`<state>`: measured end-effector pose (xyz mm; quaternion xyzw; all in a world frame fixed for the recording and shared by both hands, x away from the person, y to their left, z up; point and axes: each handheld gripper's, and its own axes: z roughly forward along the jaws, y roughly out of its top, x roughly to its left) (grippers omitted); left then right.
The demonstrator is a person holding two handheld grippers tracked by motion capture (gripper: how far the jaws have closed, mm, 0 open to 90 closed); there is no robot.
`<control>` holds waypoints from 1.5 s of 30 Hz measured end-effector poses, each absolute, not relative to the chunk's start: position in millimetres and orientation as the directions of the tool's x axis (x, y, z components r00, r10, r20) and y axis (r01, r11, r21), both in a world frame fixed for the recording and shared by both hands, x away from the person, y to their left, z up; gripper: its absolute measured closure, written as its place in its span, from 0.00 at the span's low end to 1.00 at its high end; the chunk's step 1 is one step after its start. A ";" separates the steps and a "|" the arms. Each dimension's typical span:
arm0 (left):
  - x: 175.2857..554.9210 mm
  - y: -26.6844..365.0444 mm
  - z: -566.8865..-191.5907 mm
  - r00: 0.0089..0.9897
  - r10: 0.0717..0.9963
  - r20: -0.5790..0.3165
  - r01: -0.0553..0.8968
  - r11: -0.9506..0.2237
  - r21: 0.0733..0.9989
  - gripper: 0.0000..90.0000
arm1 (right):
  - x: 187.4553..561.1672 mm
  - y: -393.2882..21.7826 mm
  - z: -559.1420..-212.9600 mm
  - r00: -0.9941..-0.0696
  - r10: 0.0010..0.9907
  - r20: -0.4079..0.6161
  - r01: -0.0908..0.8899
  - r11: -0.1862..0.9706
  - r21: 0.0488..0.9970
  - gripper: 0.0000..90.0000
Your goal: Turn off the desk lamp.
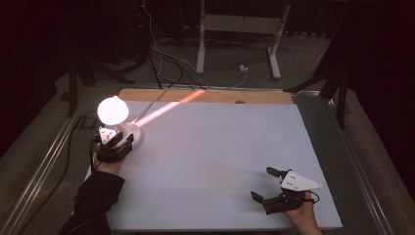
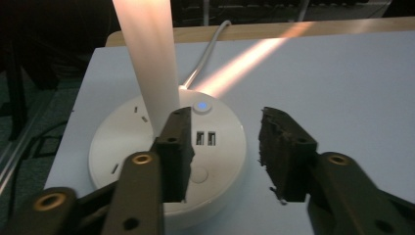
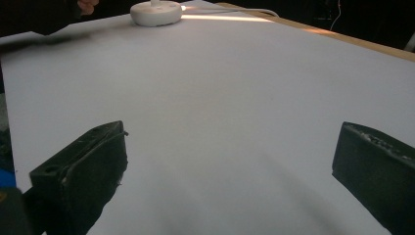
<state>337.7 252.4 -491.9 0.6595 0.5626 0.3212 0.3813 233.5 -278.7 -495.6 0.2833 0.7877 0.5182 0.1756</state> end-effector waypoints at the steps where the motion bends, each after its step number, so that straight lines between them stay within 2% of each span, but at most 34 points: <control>1: 337.9 253.2 -493.3 0.160 0.987 -0.013 0.503 -0.070 0.862 0.74 | 233.5 -278.9 -495.5 -0.778 0.628 0.017 0.263 0.301 0.917 0.00; 6: 338.8 255.3 -496.8 0.149 0.989 -0.010 0.514 -0.069 0.855 0.85 | 233.5 -278.7 -495.7 -0.779 0.627 0.020 0.266 0.301 0.916 0.00; 16: 342.4 256.8 -502.9 0.148 0.989 -0.003 0.540 -0.078 0.838 0.99 | 233.8 -278.1 -496.2 -0.781 0.624 0.022 0.268 0.303 0.914 0.00; 45: 348.0 260.5 -514.4 0.141 0.990 0.000 0.559 -0.080 0.825 1.00 | 233.7 -278.6 -496.0 -0.780 0.625 0.021 0.269 0.306 0.913 0.00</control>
